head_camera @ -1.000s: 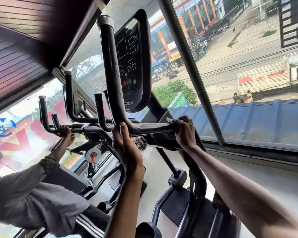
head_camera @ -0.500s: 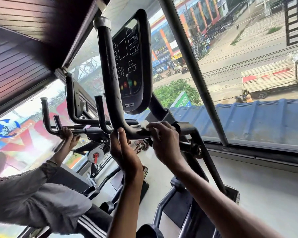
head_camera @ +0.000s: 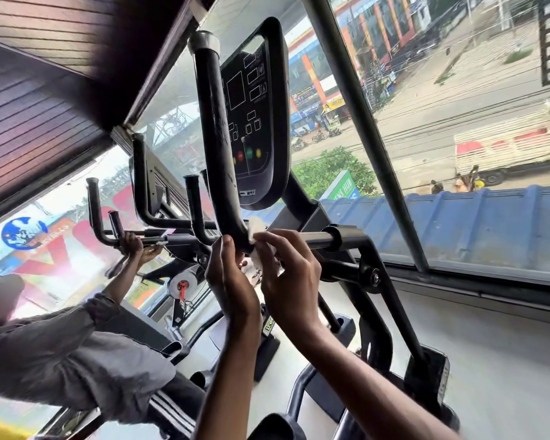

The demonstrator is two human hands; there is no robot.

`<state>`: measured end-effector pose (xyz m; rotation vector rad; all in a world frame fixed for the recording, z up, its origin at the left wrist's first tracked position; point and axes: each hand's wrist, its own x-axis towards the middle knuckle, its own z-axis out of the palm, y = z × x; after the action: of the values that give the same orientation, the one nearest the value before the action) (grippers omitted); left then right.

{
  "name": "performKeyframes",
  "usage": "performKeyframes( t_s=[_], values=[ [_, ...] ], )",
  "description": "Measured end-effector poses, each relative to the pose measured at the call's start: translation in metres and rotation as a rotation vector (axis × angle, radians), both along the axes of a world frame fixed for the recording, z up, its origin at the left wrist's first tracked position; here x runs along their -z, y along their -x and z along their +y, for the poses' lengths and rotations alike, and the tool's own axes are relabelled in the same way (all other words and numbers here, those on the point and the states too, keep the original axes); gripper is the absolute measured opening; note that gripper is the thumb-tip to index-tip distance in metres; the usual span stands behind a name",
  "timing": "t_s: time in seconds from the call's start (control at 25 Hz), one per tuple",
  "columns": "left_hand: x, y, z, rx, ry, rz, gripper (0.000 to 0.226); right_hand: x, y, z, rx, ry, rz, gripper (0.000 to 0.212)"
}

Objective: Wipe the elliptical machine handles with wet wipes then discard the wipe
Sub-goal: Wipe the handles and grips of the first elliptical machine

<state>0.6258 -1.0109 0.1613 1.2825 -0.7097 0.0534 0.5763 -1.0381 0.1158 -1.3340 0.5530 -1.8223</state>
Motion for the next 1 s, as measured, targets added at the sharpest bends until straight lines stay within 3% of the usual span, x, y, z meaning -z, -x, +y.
performKeyframes(
  t_s=[0.12,0.2,0.24,0.36,0.48,0.68,0.84,1.0],
  values=[
    [-0.002,-0.005,0.005,-0.017,-0.028,0.062,0.051,0.02,-0.005,-0.009,0.071,-0.099,-0.001,0.012],
    [-0.003,-0.005,0.006,0.011,-0.03,0.06,0.028,0.01,-0.008,-0.006,0.067,-0.154,-0.051,0.011],
    [-0.004,-0.003,0.007,0.024,-0.04,0.039,0.024,0.003,-0.008,0.0,0.054,-0.118,-0.077,0.011],
    [-0.006,-0.002,0.009,0.038,-0.087,0.032,0.045,0.001,-0.005,0.003,0.036,0.037,-0.062,0.013],
    [-0.007,-0.005,0.011,0.072,-0.082,0.037,0.036,-0.002,-0.001,-0.007,0.06,0.022,-0.038,0.011],
    [-0.011,-0.001,0.016,0.087,-0.129,-0.025,0.027,-0.034,0.003,-0.013,0.066,0.23,0.016,0.011],
    [-0.018,-0.001,0.017,0.038,-0.175,-0.067,0.053,-0.069,0.002,-0.04,0.071,0.212,0.018,0.011],
    [-0.029,0.002,0.013,0.022,-0.098,-0.153,0.039,-0.038,0.013,-0.024,0.059,0.353,0.073,0.011]
  ],
)
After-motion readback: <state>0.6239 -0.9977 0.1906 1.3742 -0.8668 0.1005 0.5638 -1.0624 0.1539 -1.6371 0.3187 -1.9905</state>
